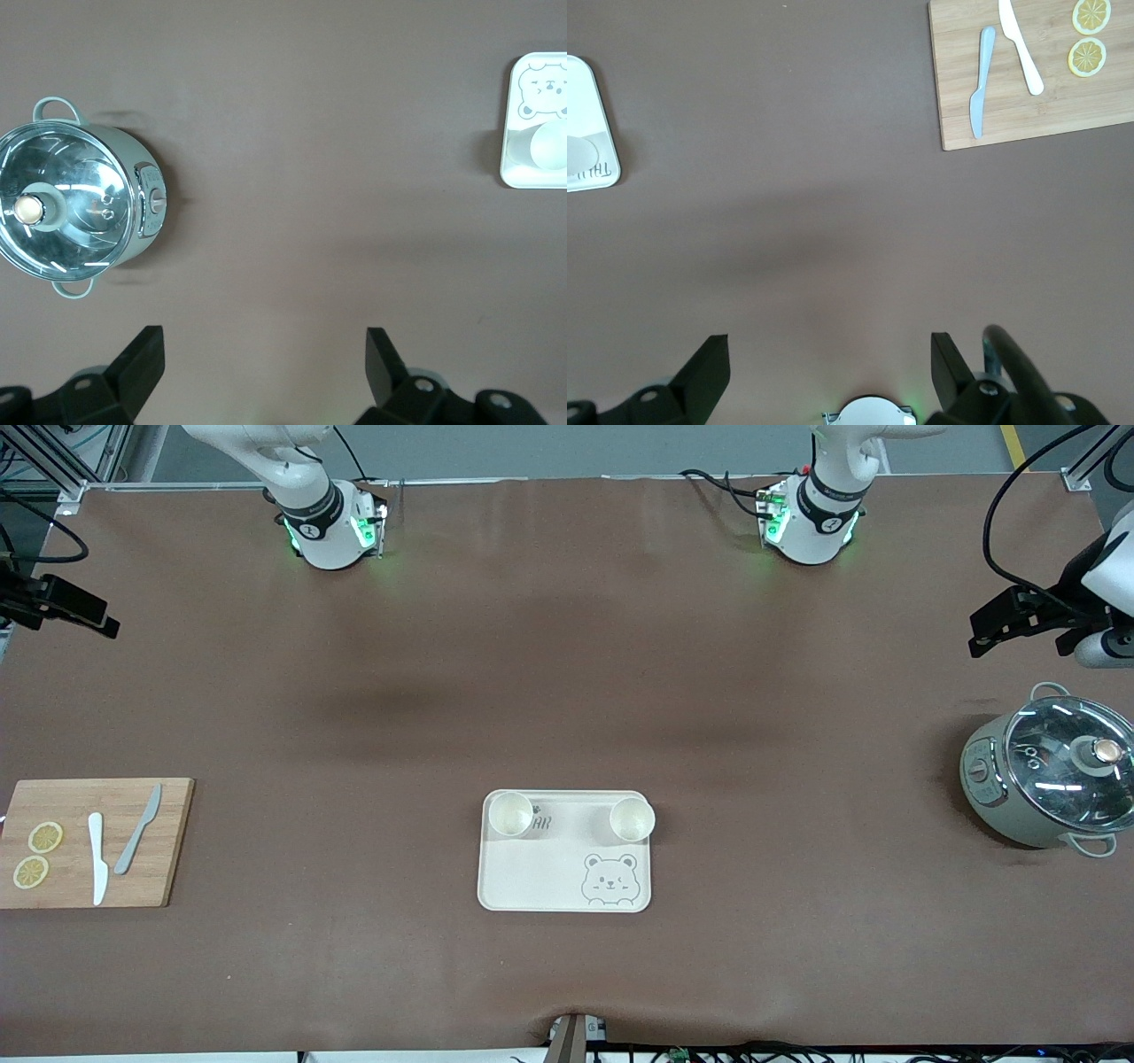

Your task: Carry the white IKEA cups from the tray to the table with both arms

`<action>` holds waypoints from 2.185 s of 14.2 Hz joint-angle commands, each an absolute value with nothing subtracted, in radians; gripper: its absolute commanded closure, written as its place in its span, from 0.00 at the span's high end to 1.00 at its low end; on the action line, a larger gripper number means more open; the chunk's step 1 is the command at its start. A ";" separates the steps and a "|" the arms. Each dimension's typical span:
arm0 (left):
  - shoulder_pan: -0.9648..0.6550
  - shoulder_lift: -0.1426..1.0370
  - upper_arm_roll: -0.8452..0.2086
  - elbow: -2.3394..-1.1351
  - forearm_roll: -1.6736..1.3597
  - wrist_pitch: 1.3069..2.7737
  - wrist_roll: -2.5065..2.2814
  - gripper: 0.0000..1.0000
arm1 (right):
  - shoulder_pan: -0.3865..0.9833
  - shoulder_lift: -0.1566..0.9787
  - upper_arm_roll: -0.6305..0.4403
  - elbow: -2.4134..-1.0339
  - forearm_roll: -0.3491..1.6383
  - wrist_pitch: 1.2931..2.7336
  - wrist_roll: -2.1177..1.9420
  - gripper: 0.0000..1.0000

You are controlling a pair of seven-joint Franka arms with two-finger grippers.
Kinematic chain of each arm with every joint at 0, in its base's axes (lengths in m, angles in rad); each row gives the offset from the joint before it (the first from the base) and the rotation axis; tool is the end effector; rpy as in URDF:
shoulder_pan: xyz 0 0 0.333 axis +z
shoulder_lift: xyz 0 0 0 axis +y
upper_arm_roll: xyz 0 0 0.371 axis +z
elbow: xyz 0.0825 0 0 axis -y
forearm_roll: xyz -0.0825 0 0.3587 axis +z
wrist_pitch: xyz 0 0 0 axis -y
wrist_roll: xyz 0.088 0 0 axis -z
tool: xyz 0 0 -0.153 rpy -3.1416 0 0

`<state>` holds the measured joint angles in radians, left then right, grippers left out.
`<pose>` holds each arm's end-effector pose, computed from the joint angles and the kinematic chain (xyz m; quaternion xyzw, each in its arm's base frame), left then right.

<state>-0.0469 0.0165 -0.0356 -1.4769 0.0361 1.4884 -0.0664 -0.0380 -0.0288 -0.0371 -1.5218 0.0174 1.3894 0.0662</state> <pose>0.5258 -0.0375 0.6592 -0.9998 0.0066 0.0012 0.0178 0.4935 -0.0346 0.6551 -0.9962 0.0693 0.0517 0.0094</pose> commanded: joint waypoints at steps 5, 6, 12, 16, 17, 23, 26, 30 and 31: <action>-0.043 0.025 -0.038 -1.460 0.061 1.473 -0.072 1.00 | -0.061 -0.043 -0.026 -1.536 0.021 1.388 0.063 1.00; -0.044 0.026 -0.035 -1.460 0.063 1.473 -0.074 1.00 | -0.061 -0.041 -0.026 -1.534 0.021 1.391 0.064 1.00; -0.043 0.061 -0.035 -1.462 0.063 1.480 -0.086 1.00 | -0.066 -0.031 -0.026 -1.525 0.023 1.396 0.064 1.00; -0.051 0.078 -0.038 -1.465 0.055 1.480 -0.089 1.00 | -0.063 -0.012 -0.025 -1.519 0.021 1.394 0.061 1.00; -0.051 0.084 -0.040 -1.465 0.049 1.482 -0.089 1.00 | -0.061 -0.006 -0.025 -1.514 0.021 1.391 0.061 1.00; -0.051 0.087 -0.055 -1.468 0.019 1.499 -0.087 1.00 | -0.060 0.038 -0.023 -1.516 0.020 1.388 0.061 1.00; -0.075 0.113 -0.060 -1.471 0.009 1.516 -0.087 1.00 | -0.067 0.046 -0.025 -1.516 0.020 1.387 0.063 1.00; -0.139 0.161 -0.063 -1.473 0.014 1.561 -0.091 1.00 | -0.067 0.048 -0.025 -1.517 0.020 1.387 0.061 1.00; -0.152 0.178 -0.063 -1.473 0.017 1.584 -0.091 1.00 | -0.067 0.048 -0.025 -1.517 0.020 1.388 0.061 1.00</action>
<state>-0.1338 0.1516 -0.0595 -1.4802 0.0199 1.5532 -0.0789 -0.0455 0.0493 -0.0381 -1.5235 0.0181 1.3928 0.0666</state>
